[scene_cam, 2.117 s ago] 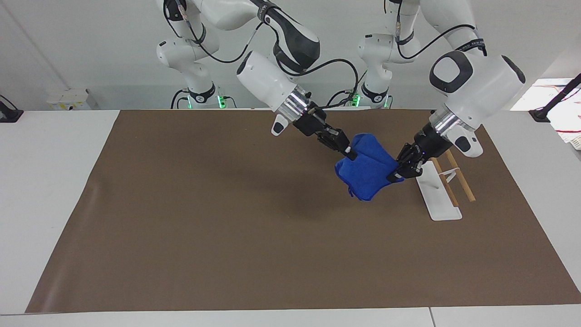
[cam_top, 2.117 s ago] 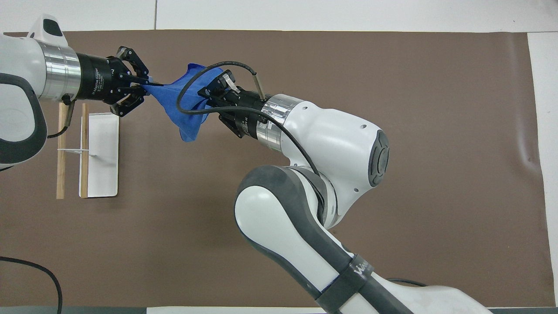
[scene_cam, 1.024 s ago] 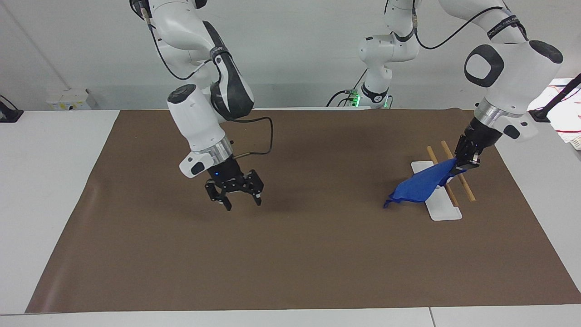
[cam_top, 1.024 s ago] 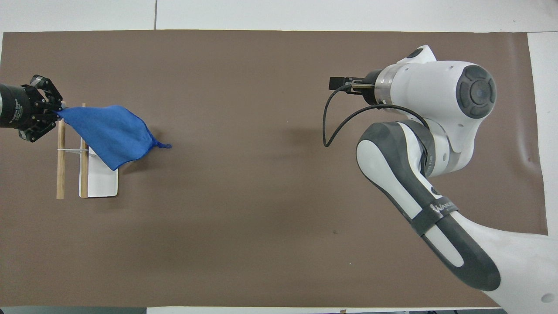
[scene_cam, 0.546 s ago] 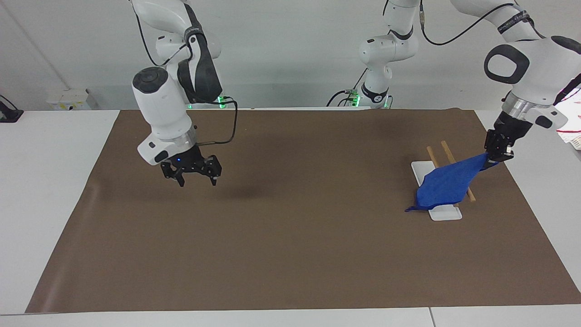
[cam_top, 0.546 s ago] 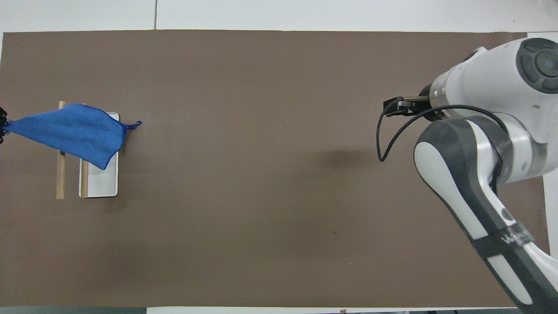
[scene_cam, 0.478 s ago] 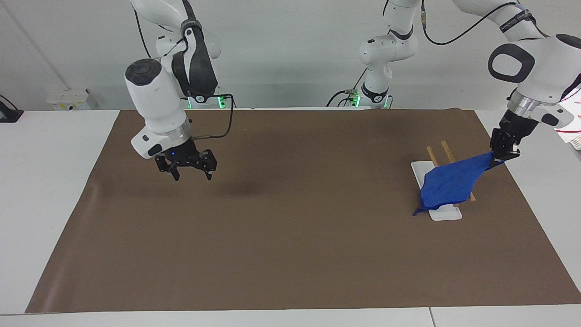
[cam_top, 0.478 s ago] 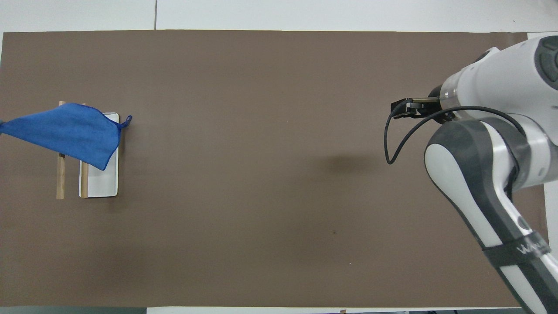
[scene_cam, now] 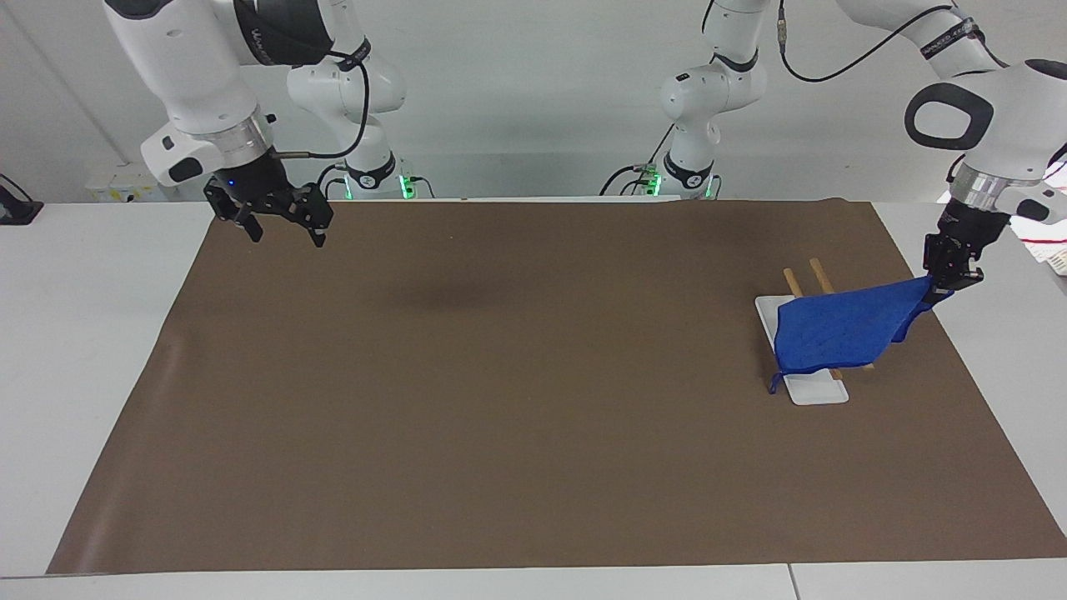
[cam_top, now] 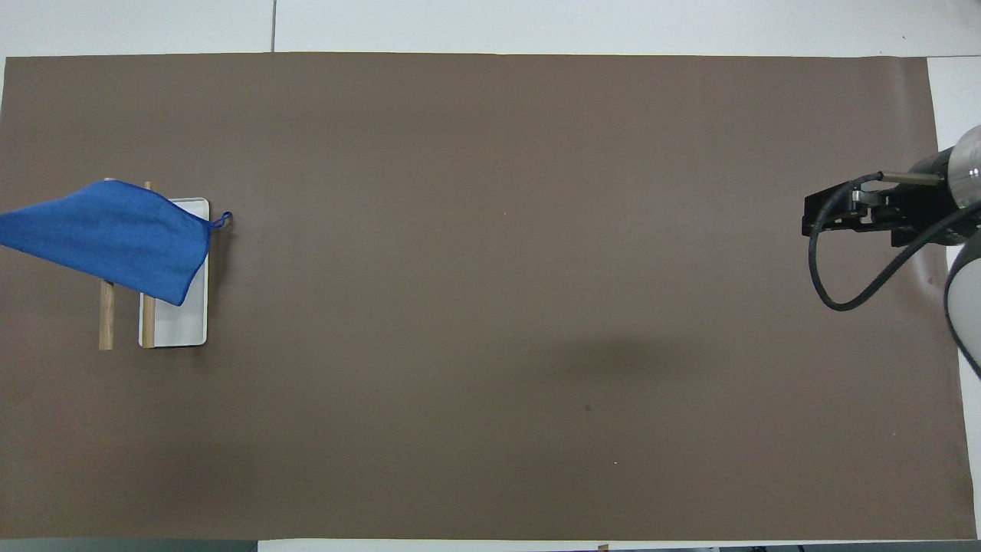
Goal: Right arm passes towel to left arm to hang
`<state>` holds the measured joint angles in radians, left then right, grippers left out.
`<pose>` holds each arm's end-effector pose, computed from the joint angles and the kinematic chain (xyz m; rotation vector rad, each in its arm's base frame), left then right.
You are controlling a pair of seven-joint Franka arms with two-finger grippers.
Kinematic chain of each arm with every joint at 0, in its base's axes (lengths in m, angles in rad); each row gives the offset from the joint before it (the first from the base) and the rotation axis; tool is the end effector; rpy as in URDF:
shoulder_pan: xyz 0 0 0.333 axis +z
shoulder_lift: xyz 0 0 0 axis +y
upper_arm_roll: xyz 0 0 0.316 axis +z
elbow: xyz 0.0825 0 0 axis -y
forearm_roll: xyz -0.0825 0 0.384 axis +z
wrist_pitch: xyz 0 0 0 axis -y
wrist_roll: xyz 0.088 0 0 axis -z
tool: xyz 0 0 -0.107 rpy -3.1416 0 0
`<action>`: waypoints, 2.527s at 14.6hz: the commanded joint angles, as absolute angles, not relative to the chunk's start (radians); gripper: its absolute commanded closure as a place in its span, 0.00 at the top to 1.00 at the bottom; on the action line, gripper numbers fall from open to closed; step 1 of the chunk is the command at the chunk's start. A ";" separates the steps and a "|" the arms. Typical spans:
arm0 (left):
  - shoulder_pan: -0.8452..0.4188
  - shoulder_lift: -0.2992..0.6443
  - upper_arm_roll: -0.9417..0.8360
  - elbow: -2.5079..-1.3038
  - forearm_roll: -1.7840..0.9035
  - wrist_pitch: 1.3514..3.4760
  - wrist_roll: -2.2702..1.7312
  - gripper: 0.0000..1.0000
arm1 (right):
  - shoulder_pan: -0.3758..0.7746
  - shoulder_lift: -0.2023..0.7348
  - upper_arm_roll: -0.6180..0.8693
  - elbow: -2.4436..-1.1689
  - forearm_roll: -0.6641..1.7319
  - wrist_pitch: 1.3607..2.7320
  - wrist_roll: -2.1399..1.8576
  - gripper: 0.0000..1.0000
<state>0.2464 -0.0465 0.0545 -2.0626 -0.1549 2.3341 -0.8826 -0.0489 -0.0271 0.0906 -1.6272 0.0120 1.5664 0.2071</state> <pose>0.5421 0.1659 0.4876 2.3322 1.7240 0.3901 0.5440 0.0247 0.6124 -3.1251 0.2594 0.0545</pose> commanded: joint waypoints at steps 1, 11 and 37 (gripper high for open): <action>0.273 -0.091 0.046 -2.180 -0.140 2.425 -0.877 0.00 | -0.071 0.006 0.103 -1.594 0.000 1.543 0.195 1.00; 0.292 -0.072 0.045 -2.169 -0.140 2.393 -0.845 0.85 | -0.078 0.002 0.103 -1.591 0.018 1.534 0.190 1.00; -0.081 0.032 0.037 -1.624 -0.009 1.611 -0.123 0.86 | 0.031 -0.006 -0.025 -1.589 -0.023 1.535 0.127 1.00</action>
<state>-0.0811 0.0146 0.0268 -1.6577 -0.0244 1.6514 -0.1738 0.0399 -0.0049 -0.0208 -1.5942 0.0067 1.5094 0.1681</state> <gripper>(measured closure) 0.141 0.000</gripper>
